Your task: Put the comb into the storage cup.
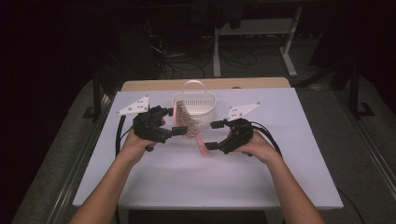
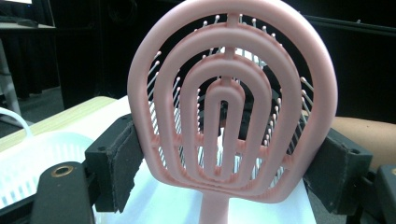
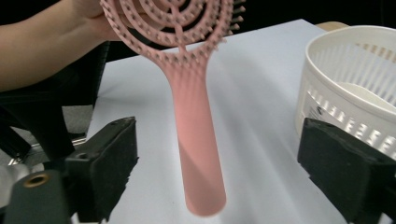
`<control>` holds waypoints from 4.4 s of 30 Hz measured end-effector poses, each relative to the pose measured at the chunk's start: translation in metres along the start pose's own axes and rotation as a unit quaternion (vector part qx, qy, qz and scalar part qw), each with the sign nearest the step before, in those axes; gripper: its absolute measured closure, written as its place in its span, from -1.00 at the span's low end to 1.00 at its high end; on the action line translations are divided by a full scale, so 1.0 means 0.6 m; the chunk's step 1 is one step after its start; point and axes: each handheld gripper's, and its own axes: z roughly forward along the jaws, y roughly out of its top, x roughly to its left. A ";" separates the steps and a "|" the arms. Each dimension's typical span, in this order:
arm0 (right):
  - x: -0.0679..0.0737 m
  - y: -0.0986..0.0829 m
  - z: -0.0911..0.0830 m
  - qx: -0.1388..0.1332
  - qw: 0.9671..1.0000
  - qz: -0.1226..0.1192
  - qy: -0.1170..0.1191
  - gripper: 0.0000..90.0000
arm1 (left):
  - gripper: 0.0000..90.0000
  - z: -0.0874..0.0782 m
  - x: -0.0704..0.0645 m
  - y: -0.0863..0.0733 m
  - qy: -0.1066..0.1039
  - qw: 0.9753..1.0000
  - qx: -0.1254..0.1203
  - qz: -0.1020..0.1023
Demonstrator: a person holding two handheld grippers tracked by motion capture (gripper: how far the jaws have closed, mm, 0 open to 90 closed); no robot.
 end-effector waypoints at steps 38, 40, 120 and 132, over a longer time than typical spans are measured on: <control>0.037 -0.136 -0.088 0.036 0.985 0.071 -0.151 -1.00 | -0.53 -0.034 0.049 0.100 0.058 0.998 -0.025 0.027; 0.039 -0.140 -0.093 0.036 0.984 0.074 -0.155 -1.00 | -0.53 -0.035 0.056 0.106 0.062 0.997 -0.026 0.028; 0.044 -0.162 -0.115 0.035 0.982 0.085 -0.165 -1.00 | -0.54 0.096 0.178 0.022 0.186 0.977 0.101 0.023; 0.044 -0.162 -0.115 0.035 0.982 0.084 -0.164 -1.00 | -0.70 0.094 0.178 0.012 0.190 0.977 0.090 0.017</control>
